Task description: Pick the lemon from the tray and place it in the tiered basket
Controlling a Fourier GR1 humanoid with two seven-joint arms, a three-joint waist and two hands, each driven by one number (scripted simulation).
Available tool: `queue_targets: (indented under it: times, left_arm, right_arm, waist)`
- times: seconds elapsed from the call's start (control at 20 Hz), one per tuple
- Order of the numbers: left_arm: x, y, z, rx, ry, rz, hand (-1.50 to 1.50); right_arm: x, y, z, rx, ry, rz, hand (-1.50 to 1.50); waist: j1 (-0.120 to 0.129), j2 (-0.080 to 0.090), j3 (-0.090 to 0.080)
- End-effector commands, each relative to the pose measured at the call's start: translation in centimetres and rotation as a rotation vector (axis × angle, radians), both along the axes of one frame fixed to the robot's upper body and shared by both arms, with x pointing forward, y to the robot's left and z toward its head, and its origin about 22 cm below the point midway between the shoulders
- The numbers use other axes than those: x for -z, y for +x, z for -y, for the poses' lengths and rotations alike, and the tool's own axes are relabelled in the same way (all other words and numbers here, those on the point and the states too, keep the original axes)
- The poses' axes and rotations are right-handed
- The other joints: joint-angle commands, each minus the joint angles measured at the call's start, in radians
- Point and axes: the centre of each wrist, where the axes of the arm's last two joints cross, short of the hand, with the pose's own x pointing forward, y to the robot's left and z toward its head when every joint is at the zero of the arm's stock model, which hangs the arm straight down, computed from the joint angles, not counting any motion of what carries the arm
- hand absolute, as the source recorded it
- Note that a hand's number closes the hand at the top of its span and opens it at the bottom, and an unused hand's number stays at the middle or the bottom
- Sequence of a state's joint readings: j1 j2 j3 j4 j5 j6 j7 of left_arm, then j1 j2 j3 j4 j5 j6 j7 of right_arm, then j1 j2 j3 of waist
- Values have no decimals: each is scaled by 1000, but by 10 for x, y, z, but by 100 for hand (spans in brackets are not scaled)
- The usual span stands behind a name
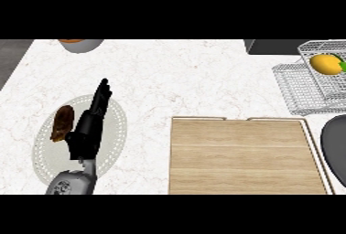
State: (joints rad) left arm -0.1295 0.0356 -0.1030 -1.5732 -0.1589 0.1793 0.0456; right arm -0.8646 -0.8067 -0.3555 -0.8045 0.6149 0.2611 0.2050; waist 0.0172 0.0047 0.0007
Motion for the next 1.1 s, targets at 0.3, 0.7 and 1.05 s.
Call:
queue_targets:
  times: [0.3, 0.7, 1.05]
  left_arm:
    - [2, -3, -3, -13, -13, -11, 0]
    - [-1, -4, -14, -54, 16, -9, 0]
    - [-3, -13, -4, -41, -16, 7, 0]
  right_arm:
    - [-30, -47, 69, 246, 242, 256, -150]
    - [-13, -141, 154, 325, 467, 352, -150]
    - [26, -243, 206, 294, 480, 348, -150]
  waist:
    - [-20, -5, -1]
    - [-49, -9, 2]
    - [-38, -6, 4]
